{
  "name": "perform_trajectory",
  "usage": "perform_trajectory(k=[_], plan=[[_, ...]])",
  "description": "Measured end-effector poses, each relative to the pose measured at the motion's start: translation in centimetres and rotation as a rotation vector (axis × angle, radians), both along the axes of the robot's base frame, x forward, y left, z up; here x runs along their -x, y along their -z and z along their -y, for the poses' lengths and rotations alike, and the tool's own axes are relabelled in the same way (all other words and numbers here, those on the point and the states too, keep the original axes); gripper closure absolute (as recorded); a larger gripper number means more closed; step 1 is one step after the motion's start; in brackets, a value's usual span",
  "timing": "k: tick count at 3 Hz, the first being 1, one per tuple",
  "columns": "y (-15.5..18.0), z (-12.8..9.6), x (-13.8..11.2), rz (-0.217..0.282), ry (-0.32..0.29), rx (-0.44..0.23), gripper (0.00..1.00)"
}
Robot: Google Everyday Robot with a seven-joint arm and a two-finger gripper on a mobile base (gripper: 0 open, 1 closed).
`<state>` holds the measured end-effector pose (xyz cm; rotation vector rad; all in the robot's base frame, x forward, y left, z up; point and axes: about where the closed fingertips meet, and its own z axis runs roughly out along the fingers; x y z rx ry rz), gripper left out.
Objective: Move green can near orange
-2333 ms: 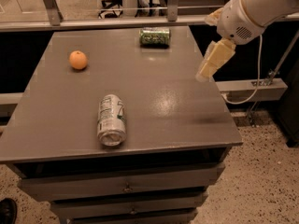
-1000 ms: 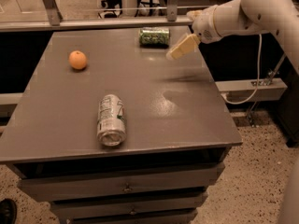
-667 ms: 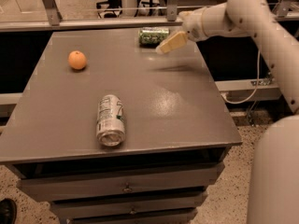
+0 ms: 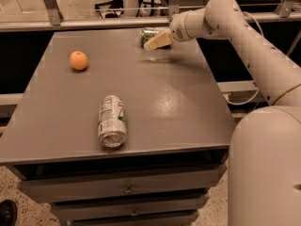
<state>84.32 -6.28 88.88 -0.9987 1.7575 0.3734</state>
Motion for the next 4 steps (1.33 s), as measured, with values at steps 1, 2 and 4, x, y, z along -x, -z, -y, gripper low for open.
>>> perform_trajectory(k=[1,2,4], plan=[[1.0,-0.1,-1.6,-0.008,0.053,0.025,0.0],[2.4,0.1,-2.4,-0.037,0.075,0.05,0.0],[3.1,0.3,-1.4,-0.064,0.013,0.134,0.44]])
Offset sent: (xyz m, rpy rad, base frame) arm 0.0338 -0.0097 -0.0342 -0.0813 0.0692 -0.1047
